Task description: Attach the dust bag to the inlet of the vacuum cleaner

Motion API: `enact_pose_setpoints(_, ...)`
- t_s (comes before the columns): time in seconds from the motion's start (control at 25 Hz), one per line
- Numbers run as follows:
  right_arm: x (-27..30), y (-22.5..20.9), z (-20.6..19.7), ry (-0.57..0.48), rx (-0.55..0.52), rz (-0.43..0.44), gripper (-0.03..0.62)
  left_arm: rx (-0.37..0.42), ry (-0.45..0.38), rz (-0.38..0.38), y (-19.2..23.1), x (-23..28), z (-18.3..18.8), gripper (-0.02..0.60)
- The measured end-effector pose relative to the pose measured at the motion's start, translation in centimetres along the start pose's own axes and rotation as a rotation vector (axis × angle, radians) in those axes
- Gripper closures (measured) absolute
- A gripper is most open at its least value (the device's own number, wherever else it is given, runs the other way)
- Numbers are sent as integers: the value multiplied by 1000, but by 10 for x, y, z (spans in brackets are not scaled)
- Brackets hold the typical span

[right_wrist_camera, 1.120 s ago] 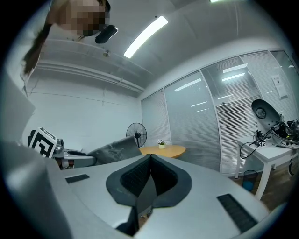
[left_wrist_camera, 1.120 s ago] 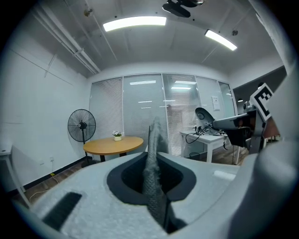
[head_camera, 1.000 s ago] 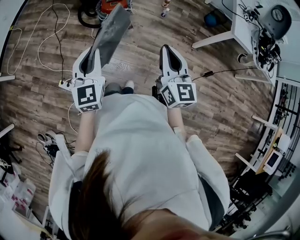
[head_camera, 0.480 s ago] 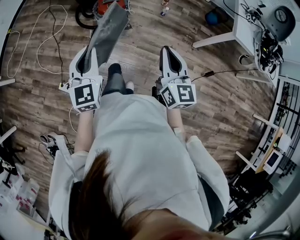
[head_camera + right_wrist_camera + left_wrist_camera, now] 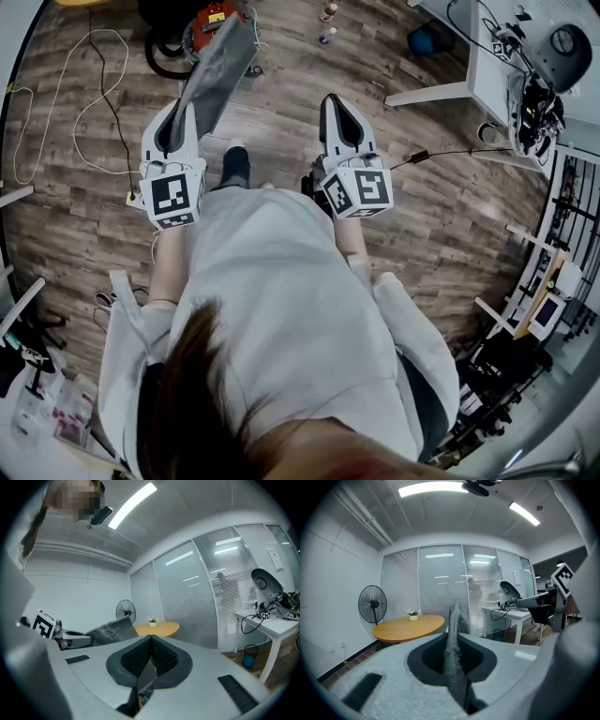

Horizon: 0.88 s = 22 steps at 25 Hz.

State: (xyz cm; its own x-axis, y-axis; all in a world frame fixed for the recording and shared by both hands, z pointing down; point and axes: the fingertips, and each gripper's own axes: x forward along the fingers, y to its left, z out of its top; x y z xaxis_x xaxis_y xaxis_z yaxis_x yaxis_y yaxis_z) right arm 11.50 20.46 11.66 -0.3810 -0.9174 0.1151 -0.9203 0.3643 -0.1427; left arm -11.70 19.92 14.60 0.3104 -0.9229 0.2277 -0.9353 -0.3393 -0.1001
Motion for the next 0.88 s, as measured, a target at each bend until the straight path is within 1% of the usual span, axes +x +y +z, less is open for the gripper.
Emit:
enact_pose_setpoints(0.12, 35, 3, 5, -2, -8, -18, 592, 5, 10, -17, 28, 26, 0, 548)
enact_pose_setpoints(0.2, 53, 7, 8, -3, -13, -27, 591, 9, 3, -31, 44, 39, 3, 548)
enact_pose_setpoints(0.4, 84, 15, 6, 14, -16, -48, 591, 36, 8, -70, 69, 64, 1, 548)
enact_pose_setpoints(0.56, 99, 19, 8, 21, -27, -57, 591, 39, 22, -89, 75, 75, -5, 547)
enact_pose_setpoints(0.88, 120, 9, 13, 23, -31, -57, 591, 58, 37, -160, 65, 93, -5, 548)
